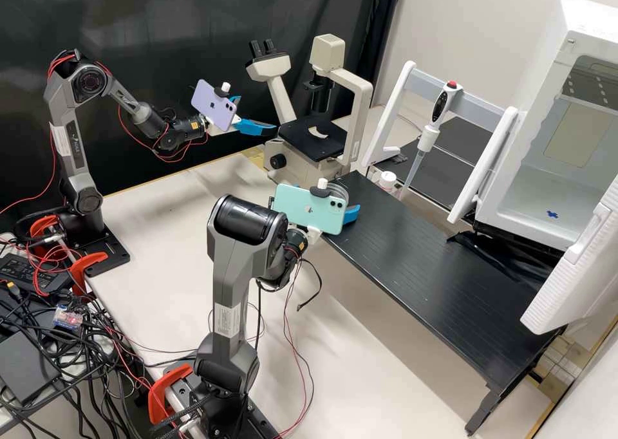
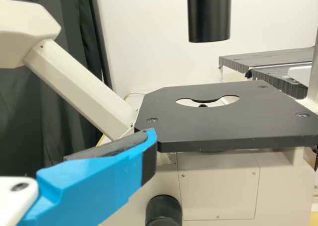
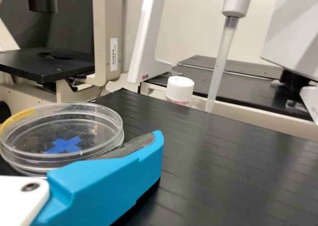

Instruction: Move the petri dish to the incubator

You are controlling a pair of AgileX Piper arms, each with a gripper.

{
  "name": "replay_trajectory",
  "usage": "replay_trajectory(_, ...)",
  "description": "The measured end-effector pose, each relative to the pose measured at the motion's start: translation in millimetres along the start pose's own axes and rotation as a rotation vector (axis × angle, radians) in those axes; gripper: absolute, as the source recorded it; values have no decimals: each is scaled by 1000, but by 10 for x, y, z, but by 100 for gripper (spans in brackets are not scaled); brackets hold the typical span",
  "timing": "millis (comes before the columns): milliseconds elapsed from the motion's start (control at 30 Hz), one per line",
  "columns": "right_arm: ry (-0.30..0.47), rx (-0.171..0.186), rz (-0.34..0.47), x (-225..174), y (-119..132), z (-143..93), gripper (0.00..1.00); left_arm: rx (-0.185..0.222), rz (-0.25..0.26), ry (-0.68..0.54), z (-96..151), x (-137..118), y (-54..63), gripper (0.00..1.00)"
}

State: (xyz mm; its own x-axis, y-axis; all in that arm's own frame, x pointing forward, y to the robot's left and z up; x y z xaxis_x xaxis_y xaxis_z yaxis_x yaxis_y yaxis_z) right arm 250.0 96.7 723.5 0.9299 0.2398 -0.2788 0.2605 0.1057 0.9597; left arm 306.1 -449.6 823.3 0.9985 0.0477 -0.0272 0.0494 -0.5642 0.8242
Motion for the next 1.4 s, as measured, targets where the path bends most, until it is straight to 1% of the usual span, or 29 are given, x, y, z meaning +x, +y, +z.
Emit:
replay_trajectory(367, 7, -1, -19, 60, -38, 12, 0, 0, 0, 0, 0, 0, 0, 100)
replay_trajectory(500, 13, 13, -26, 67, -47, 9, 0, 0, 0, 0, 0, 0, 0, 100)
replay_trajectory(733, 16, 12, -18, 97, -26, 9, 0, 0, 0, 0, 0, 0, 0, 100)
replay_trajectory(1200, 23, 12, -30, 100, -35, 1, 0, 0, 0, 0, 0, 0, 0, 100)
replay_trajectory(1300, 19, 16, -34, 77, -41, 8, 0, 0, 0, 0, 0, 0, 0, 100)
replay_trajectory(1333, 16, 23, -33, 56, -35, 16, 0, 0, 0, 0, 0, 0, 0, 100)
replay_trajectory(1400, 9, 26, -20, -1, 11, 36, 0, 0, 0, 0, 0, 0, 0, 100)
